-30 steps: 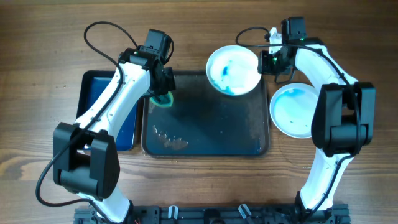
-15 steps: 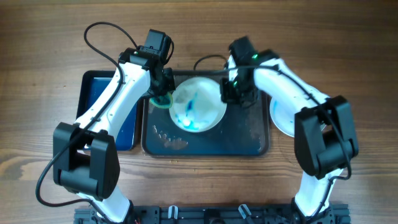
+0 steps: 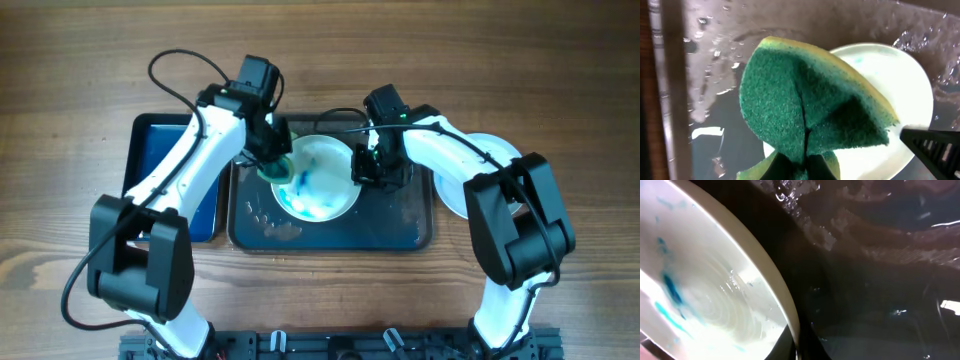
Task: Clean dirty plates on tray and stack at the side
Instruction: 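Scrub the last plate with the sponge in the left gripper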
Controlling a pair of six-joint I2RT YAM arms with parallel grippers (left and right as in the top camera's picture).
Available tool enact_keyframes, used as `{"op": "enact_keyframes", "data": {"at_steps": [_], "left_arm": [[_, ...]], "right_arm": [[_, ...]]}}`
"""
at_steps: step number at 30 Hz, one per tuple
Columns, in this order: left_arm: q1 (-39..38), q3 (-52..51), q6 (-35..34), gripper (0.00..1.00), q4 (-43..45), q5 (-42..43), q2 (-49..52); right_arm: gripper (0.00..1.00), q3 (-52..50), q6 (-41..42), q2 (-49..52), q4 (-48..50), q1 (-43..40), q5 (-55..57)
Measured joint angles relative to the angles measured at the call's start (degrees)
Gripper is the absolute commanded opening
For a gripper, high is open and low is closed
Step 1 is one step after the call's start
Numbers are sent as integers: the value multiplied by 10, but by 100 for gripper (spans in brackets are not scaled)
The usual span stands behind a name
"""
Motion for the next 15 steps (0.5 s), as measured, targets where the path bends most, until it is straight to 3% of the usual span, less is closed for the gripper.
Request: {"op": "enact_keyframes", "data": {"at_steps": [7,15], "left_arm": [[-18,-82,16,4,91,6,12],[-12,-81,57,4,124,52,64]], "right_arm": [[4,-2,2,0,4,-1,-9],[4,-2,2,0,6,-1,-9]]}}
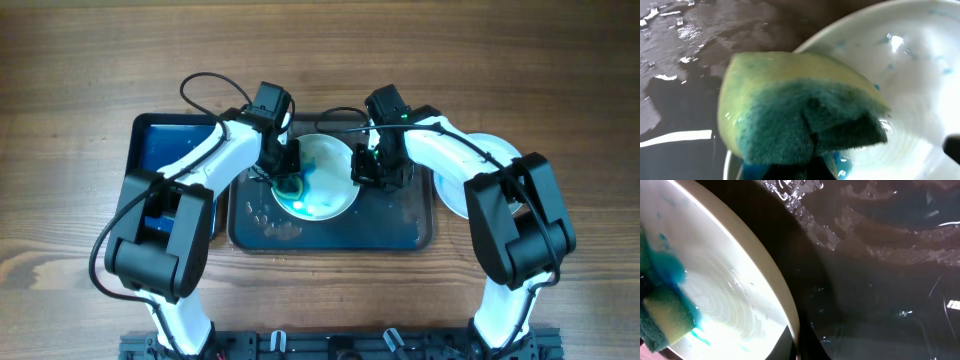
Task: Clean dirty plates on tray and stack at the side
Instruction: 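Scrub the last plate with the sponge in the left gripper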
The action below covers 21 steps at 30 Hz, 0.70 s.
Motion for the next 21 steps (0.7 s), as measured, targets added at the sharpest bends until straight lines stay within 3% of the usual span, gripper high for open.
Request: {"op": "enact_keyframes", "data": {"at_steps": [5,10,16,21], "left_arm": [[-5,1,103,4,22,89,10],[-40,1,151,4,37,137,21],[-45,4,144,4,84,153,29],[-52,6,96,4,139,89,30]], "right_arm": [[4,-2,0,0,1,-6,0],[4,-2,0,-1,2,-7,0],[4,-2,0,-1,2,-7,0],[4,-2,5,-1,17,-6,1]]}}
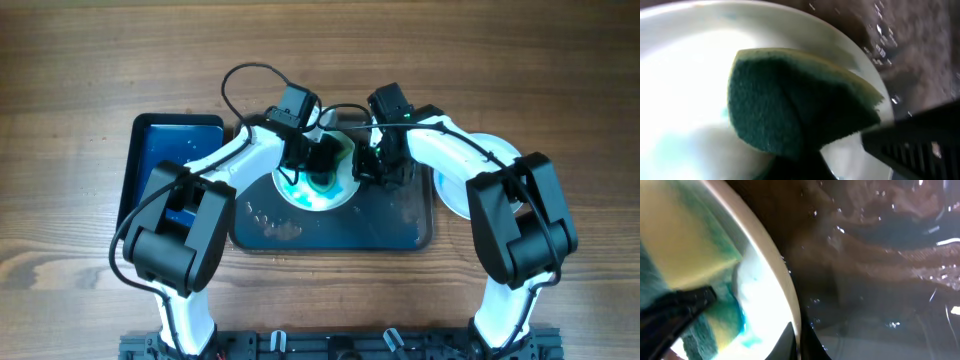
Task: Clean dirty plates on tray and stack at the side
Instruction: 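Scrub the last plate with the sponge in the left gripper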
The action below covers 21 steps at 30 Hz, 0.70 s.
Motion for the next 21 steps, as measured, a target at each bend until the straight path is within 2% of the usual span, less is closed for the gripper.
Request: {"op": "enact_keyframes", "data": {"at_steps": [7,9,12,16,19,21], "left_arm": [[-3,23,-85,4,-25,-203,-1],[-5,29,-109,4,-59,-236,-2],[-5,34,-125,4,-103,-240,-4],[17,36,-85,4,-128,-150,-5],[30,29,-26,4,-143,8,-5],[23,23,-7,4,-143,71,-1]], "right_arm": [[4,0,4,0,8,0,-5],[4,0,3,0,9,-2,-27],[4,-15,-10,0,33,-19,-80],[4,-64,-27,0,105,-50,-167],[4,-77,-27,-3,113,-55,-183],[4,-78,-27,-3,115,-55,-183]]}}
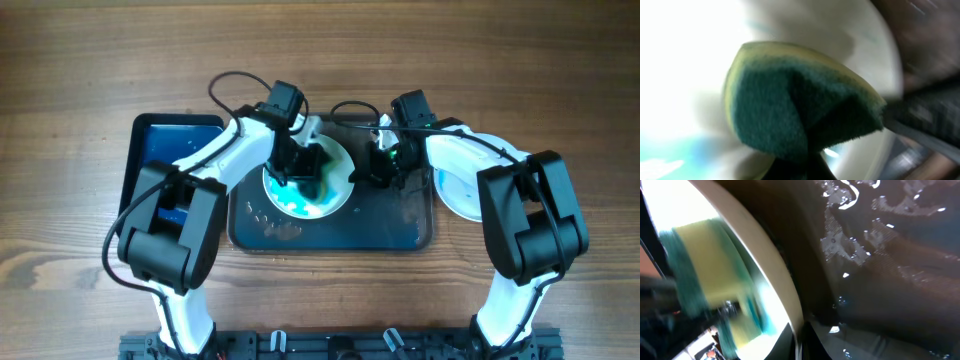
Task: Clean dirty plates on tray and stack at the side
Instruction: 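Scrub the last plate with the sponge in the left gripper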
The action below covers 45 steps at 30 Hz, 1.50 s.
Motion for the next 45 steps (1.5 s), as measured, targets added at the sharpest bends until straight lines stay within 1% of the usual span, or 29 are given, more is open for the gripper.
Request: {"op": "enact_keyframes", "data": {"at_steps": [1,3,5,8,11,14,17,20,23,26,28,31,33,35,37,39,41,45], "left_arm": [[-4,-2,9,4,6,31,2],[-9,-5,17,4,33,62,6],[-10,-8,11,4,64,55,7],[-9,-9,0,4,100,14,7],[-3,-5,-10,4,115,-61,7],[3,7,-54,4,111,-173,7],[3,15,-98,4,79,-271,2],[3,22,-115,4,19,-306,-1],[3,28,-116,4,-46,-307,-3],[13,30,-71,4,-81,-260,-3],[26,29,-13,4,-93,-198,-3],[33,22,80,4,-96,-81,-1],[32,17,115,4,-84,-28,0],[32,14,131,4,-49,-1,3],[32,11,135,4,-8,3,6],[30,10,125,4,39,-13,7],[24,10,90,4,74,-73,7],[11,12,5,4,75,-189,5]], "right_arm": [[4,0,0,0,0,0,0],[4,-2,0,0,0,0,0],[4,-3,1,0,0,0,0],[4,-3,4,0,4,0,0],[4,-3,7,0,7,0,-2],[4,-3,9,0,9,1,-2],[4,-3,9,0,13,5,-2],[4,-3,9,0,15,9,-5],[4,-3,5,0,12,11,-12],[4,-3,0,0,8,11,-13],[4,-3,-2,0,6,9,-13],[4,-3,-5,0,6,9,-13],[4,-3,-4,0,5,9,-12],[4,-3,-4,0,4,8,-12],[4,-3,-2,0,4,6,-12],[4,-3,2,0,4,4,-12],[4,-3,7,0,5,2,-12],[4,-3,9,0,11,2,-12]]}}
